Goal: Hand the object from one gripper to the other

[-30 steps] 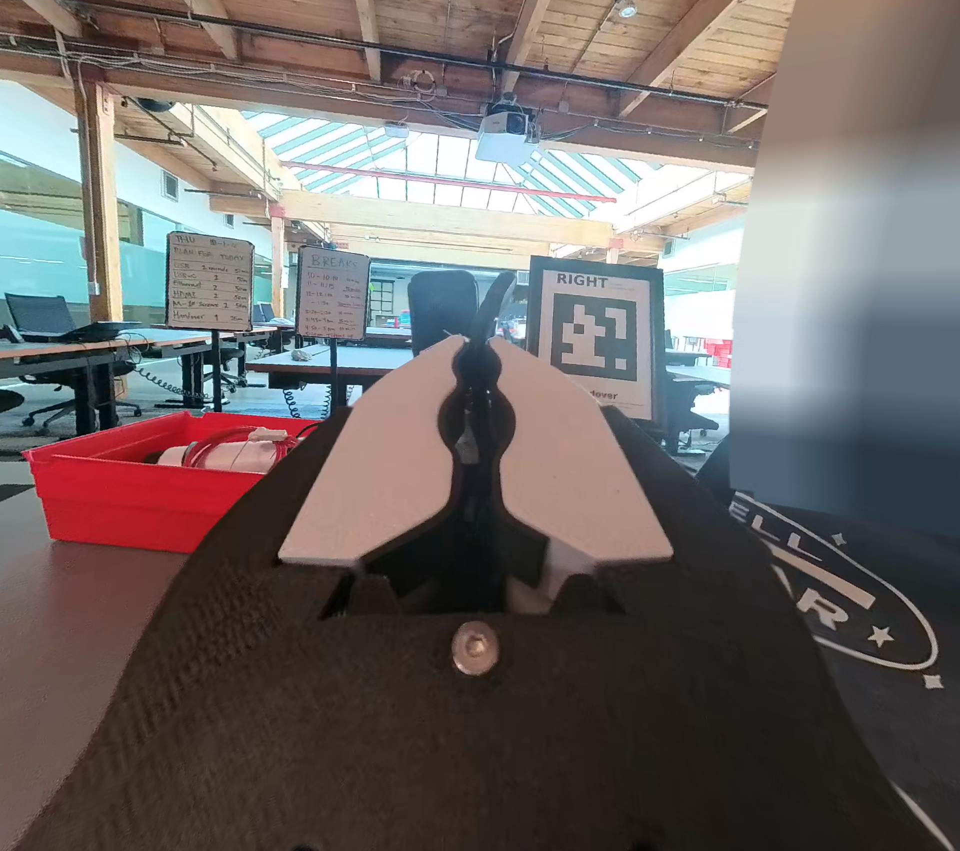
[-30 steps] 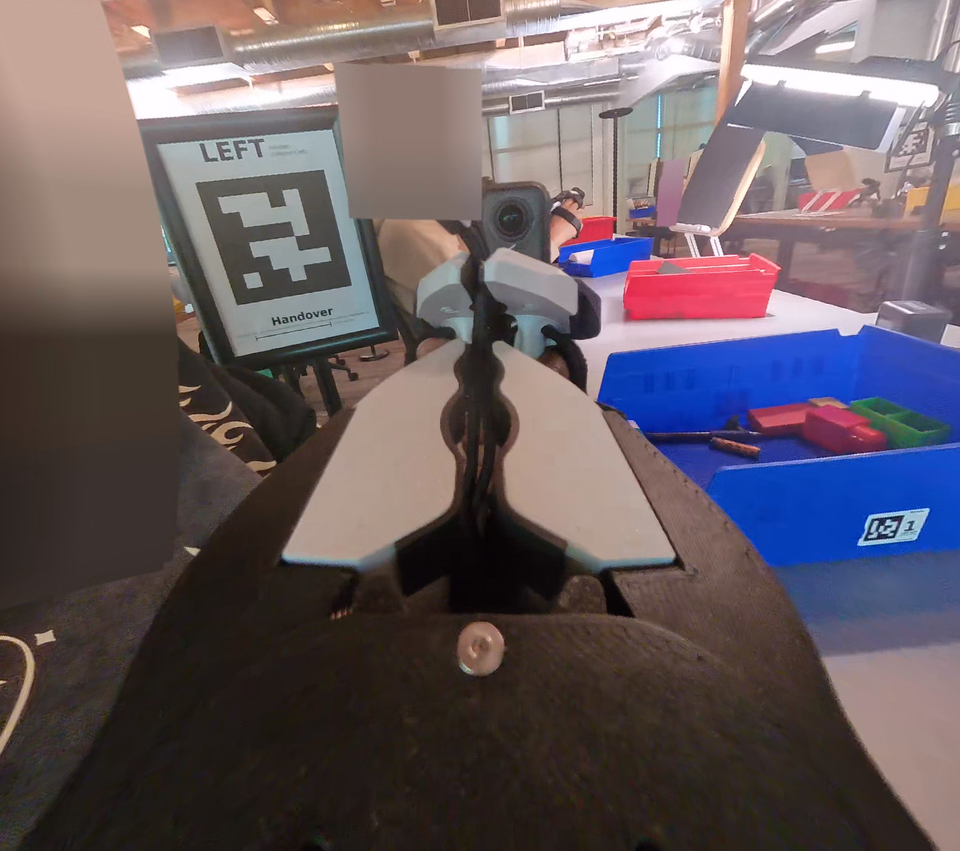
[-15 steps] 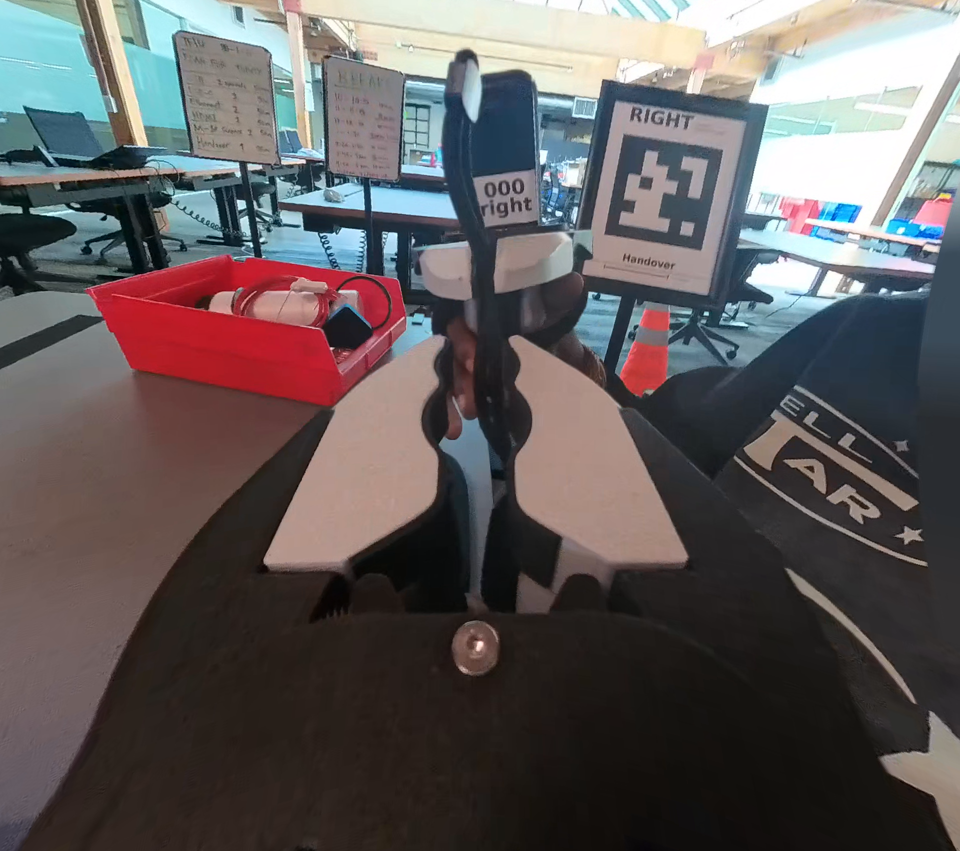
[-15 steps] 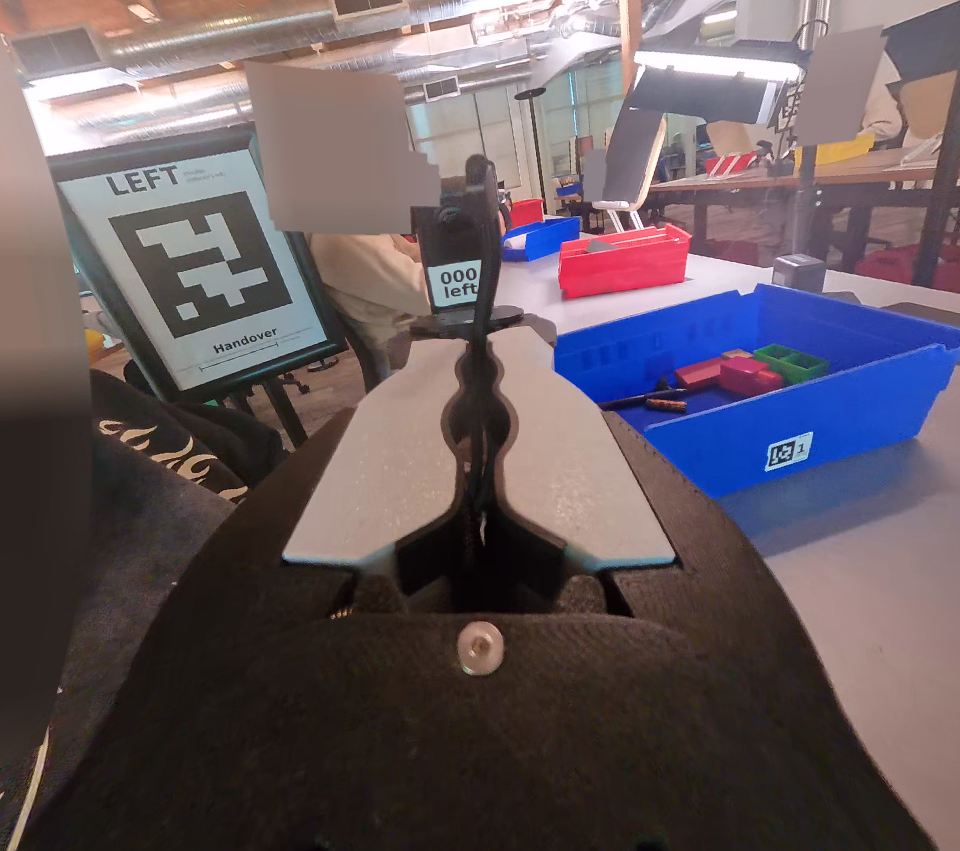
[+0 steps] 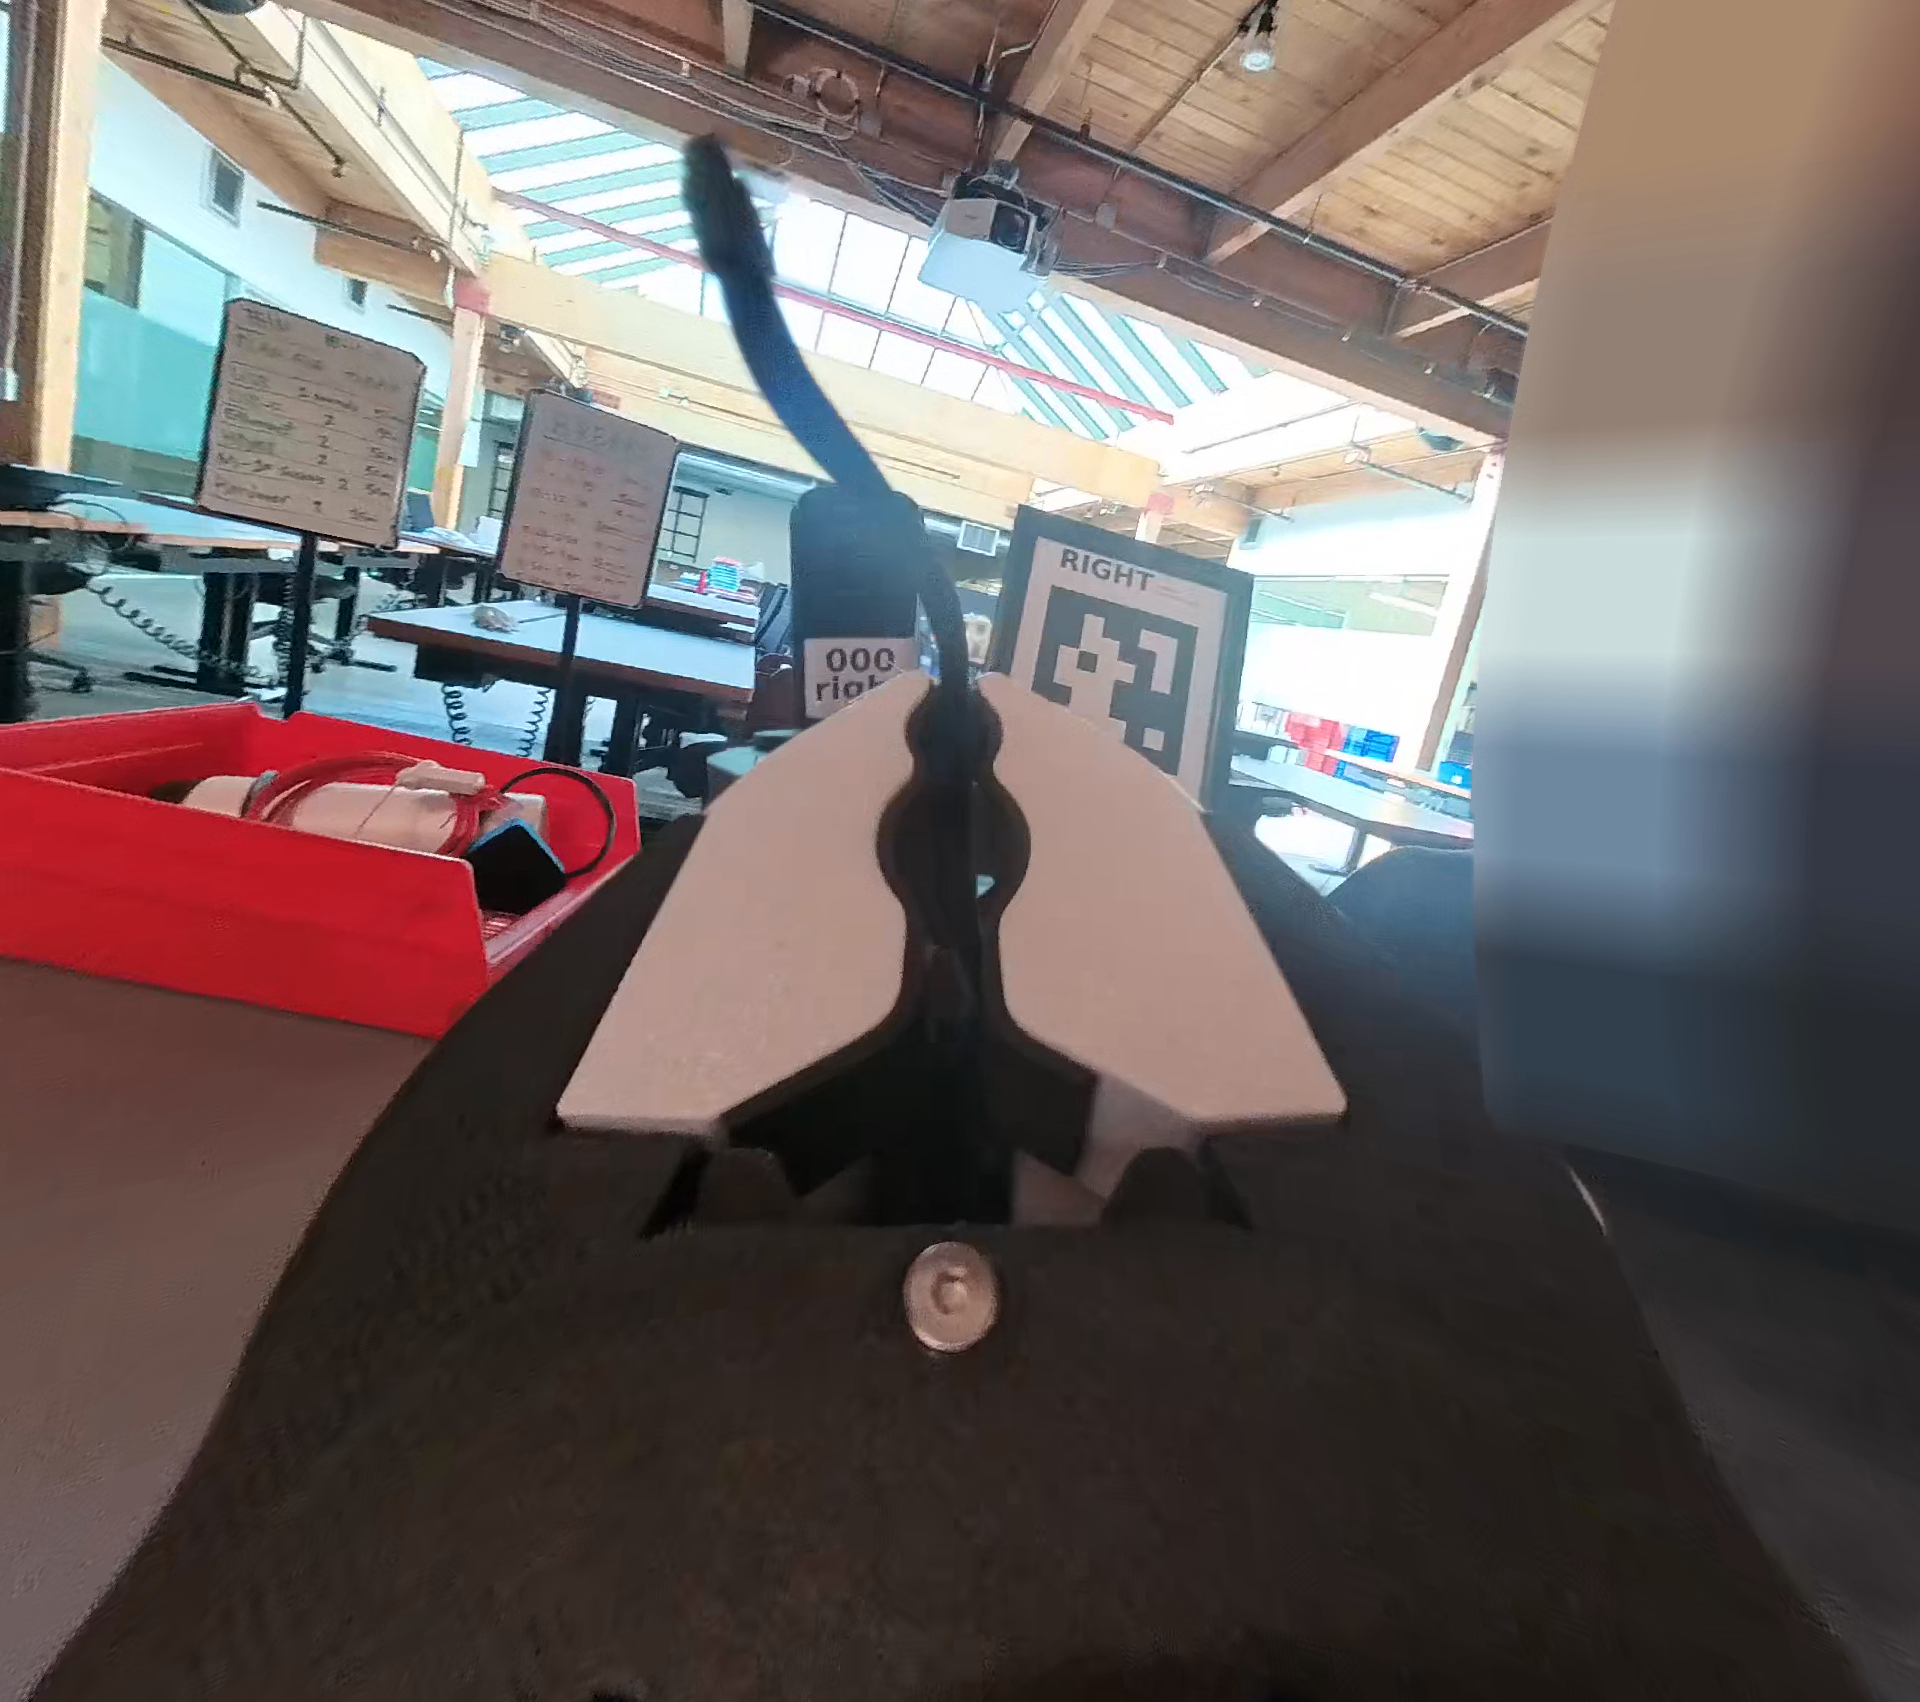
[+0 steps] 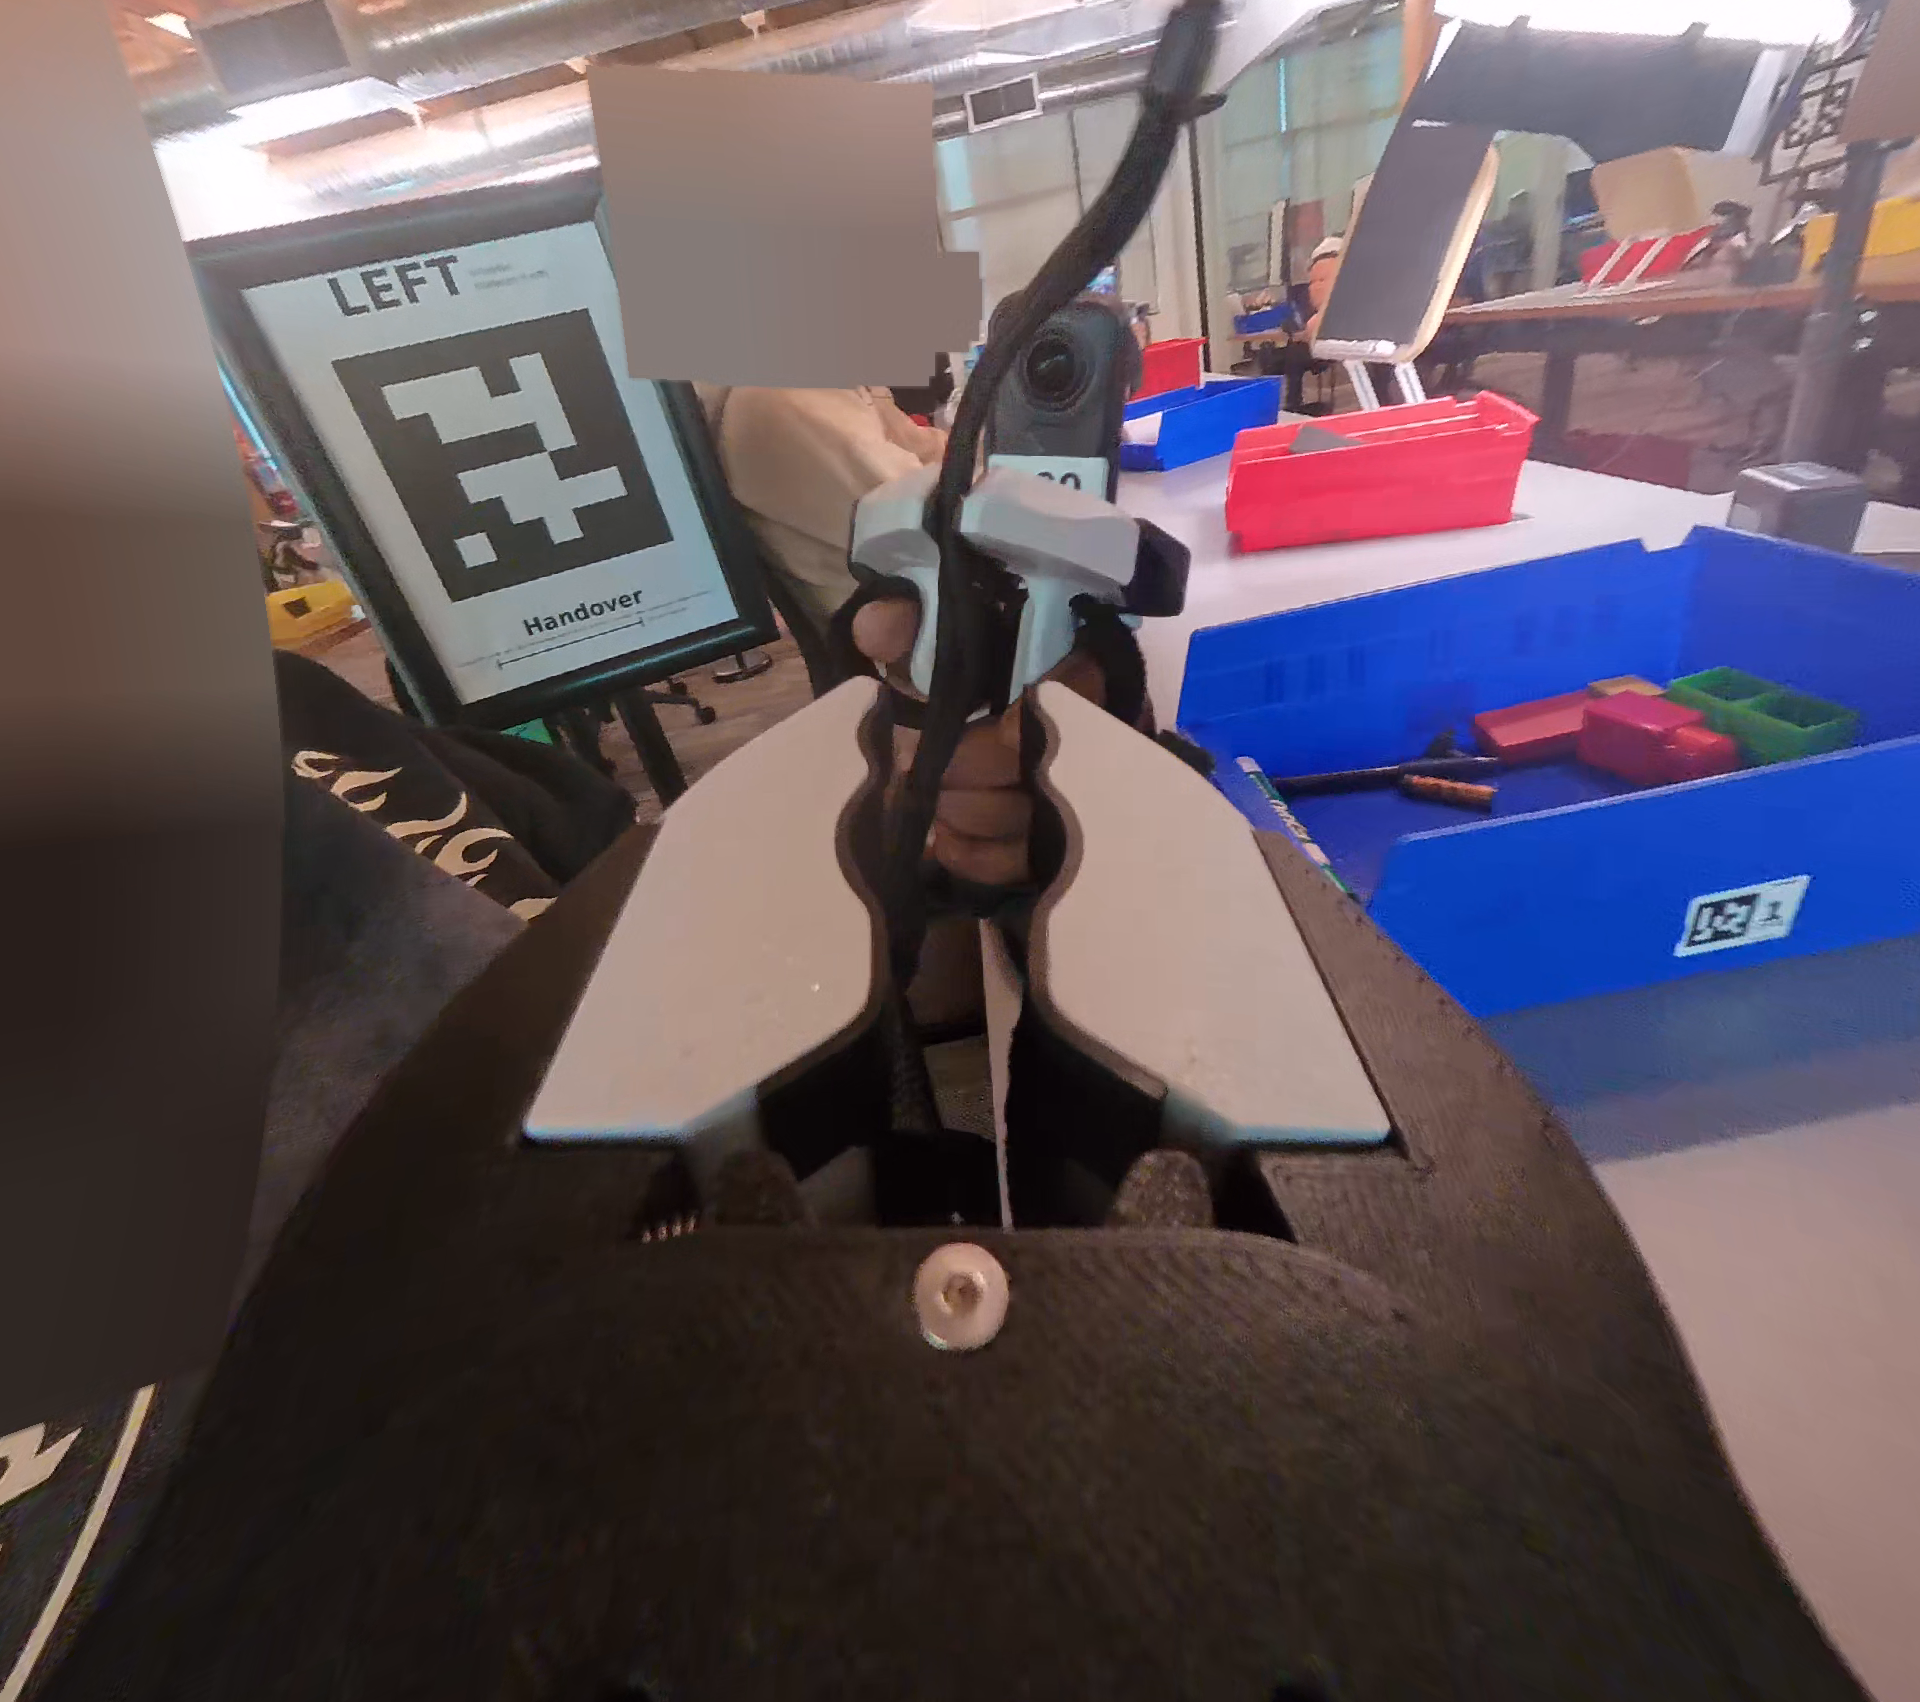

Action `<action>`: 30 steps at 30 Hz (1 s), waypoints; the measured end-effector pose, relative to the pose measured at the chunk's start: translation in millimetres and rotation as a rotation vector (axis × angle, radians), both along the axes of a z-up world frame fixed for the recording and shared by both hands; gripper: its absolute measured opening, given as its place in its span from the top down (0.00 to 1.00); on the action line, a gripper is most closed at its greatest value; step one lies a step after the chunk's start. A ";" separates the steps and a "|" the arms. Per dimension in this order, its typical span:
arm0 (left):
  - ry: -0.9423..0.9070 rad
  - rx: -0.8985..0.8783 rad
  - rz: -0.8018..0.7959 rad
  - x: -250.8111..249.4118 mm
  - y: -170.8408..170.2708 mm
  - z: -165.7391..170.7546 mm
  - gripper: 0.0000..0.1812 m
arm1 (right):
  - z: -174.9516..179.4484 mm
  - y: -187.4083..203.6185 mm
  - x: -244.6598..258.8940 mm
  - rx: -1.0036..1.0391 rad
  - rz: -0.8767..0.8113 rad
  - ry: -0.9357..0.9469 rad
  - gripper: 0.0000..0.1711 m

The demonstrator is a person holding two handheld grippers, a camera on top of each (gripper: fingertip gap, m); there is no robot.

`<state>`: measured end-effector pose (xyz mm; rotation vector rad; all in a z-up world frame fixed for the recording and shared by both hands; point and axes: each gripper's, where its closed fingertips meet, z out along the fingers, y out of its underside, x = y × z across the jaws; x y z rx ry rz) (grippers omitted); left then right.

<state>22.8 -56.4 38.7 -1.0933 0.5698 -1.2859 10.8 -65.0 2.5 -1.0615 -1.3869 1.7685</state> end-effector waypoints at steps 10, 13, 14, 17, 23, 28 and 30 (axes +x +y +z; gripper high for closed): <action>0.071 -0.003 0.100 -1.2 10.7 -8.1 0.92 | 6.3 -4.2 2.6 -0.074 0.051 0.012 0.98; 0.199 -0.018 0.127 0.2 13.5 -21.6 0.87 | 14.1 7.3 7.2 -0.080 -0.007 0.041 0.98; 0.237 -0.027 0.115 3.5 12.6 -26.2 0.87 | 16.8 9.8 8.9 -0.081 -0.021 0.055 0.98; 0.325 -0.044 0.088 16.6 11.0 -38.7 0.87 | 20.5 14.2 11.9 -0.079 -0.050 0.065 0.98; 0.340 -0.041 0.059 29.6 7.6 -41.8 0.96 | 17.8 10.5 11.1 -0.007 -0.072 0.064 0.97; 0.163 -0.108 -0.007 15.4 3.8 -21.7 0.96 | 32.9 14.3 27.4 0.374 -0.227 0.341 0.82; 0.082 -0.139 -0.006 7.6 7.4 -14.9 0.96 | 29.9 11.4 31.7 0.748 -0.358 0.474 0.79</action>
